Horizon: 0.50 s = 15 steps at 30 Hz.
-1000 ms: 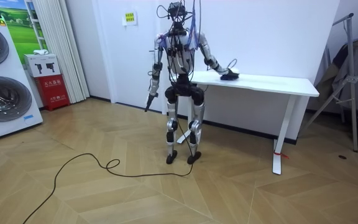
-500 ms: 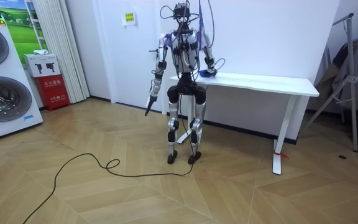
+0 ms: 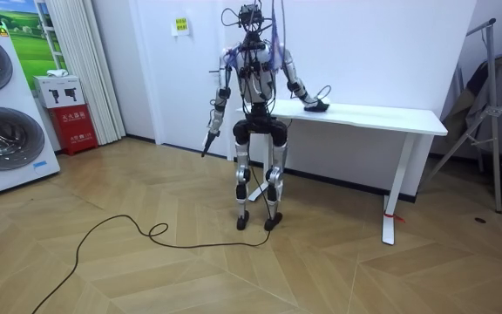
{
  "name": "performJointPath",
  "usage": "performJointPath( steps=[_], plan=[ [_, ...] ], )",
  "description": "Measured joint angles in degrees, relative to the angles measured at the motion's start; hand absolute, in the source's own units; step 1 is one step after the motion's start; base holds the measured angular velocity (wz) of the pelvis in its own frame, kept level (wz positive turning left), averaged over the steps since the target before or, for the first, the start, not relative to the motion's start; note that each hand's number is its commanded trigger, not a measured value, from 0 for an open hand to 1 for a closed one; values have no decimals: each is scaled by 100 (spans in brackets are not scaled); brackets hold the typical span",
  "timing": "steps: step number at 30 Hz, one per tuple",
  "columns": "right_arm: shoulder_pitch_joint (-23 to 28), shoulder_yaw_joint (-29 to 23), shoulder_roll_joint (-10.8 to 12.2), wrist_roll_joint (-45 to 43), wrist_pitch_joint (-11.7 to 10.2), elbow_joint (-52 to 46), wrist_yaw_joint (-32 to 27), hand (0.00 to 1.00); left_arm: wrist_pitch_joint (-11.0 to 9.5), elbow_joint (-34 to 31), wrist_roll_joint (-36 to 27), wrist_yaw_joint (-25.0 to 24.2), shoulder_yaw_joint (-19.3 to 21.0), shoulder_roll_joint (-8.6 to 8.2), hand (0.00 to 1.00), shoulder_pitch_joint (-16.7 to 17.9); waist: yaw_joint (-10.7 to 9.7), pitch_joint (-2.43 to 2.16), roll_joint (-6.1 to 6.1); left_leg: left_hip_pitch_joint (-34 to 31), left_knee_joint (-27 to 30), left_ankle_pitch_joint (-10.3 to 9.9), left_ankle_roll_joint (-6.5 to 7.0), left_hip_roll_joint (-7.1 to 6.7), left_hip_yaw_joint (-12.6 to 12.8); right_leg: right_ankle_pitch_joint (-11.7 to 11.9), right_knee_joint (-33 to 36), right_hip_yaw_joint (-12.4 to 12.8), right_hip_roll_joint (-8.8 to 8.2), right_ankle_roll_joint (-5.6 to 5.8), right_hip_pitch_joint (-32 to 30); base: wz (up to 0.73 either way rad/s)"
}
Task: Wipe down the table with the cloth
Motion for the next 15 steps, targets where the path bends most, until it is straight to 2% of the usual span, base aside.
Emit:
performJointPath(
  steps=[1,2,3,4,5,6,7,9,10,11,12,13,14,15],
  plan=[
    [-216,151,52,-29,151,-3,-3,100,-77,103,-12,19,-65,28,0,-99,137,6,6,-94,84,-8,-53,114,96,-1,19,14,-135,24,-18,-130],
    [-761,622,214,-50,363,-2,45,100,-152,314,-16,27,-172,86,0,-266,401,30,10,-330,245,-14,-192,316,204,26,-125,46,-391,78,-80,-129],
    [-1371,1179,329,-121,462,0,205,100,-193,544,-23,21,-340,158,0,-428,633,68,9,-529,369,23,-321,521,288,117,-499,61,-570,226,-74,-127],
    [-1698,1485,425,-228,476,1,333,100,-195,631,-24,14,-402,181,0,-509,764,93,1,-640,398,61,-396,604,260,174,-773,63,-652,304,-47,-103],
    [-2282,2017,539,-423,415,-9,567,100,-200,690,-14,-9,-448,210,0,-677,1031,169,-10,-842,427,144,-566,783,170,346,-1294,21,-728,379,-2,-61],
    [-2841,2330,562,-619,236,5,843,100,-216,688,-23,-72,-452,242,0,-855,1217,255,-34,-1103,427,264,-766,954,-29,574,-1778,39,-699,403,21,-24],
    [-3085,2406,558,-722,127,29,943,100,-216,688,-24,-112,-460,269,0,-933,1267,246,-90,-1269,406,358,-858,1022,-164,687,-1970,35,-687,406,24,42],
    [-3559,2474,558,-879,-146,73,1150,100,-186,662,-60,-203,-583,478,0,-942,1328,260,-128,-1595,260,728,-1326,1323,-706,975,-2323,-22,-514,439,-5,87],
    [-3425,2471,520,-954,-215,-30,1186,100,-143,623,-146,-234,-563,570,0,-818,1298,221,-106,-1579,168,873,-1515,1517,-939,662,-1900,-21,-340,937,-42,66],
    [-3334,2471,486,-967,-214,-141,1215,100,-133,581,-179,-234,-516,592,0,-709,1300,225,-87,-1538,99,961,-1401,1644,-1019,399,-1581,-29,-232,923,-120,47],
    [-2928,2470,428,-976,-207,-254,1274,100,-75,576,-291,-255,-471,586,0,-481,1213,225,-89,-1488,-28,1250,-983,1842,-1024,44,-1110,-68,-64,704,-209,25],
    [-2689,2450,384,-941,-218,-279,1292,100,-24,578,-392,-283,-461,559,0,-374,1144,222,-95,-1448,-110,1431,-846,1915,-955,-75,-987,-89,5,624,-199,33],
    [-2157,2209,364,-834,-367,-648,1285,100,36,576,-427,-369,-411,485,0,-120,936,209,-100,-1372,-231,1766,-834,1971,-814,-294,-886,-112,88,569,-159,20],
    [-1707,2134,222,-840,-500,-926,1251,100,69,575,-429,-466,-276,397,0,99,716,181,-74,-1319,-223,1856,-877,1981,-695,-415,-844,-182,158,491,-141,14]
  ],
)
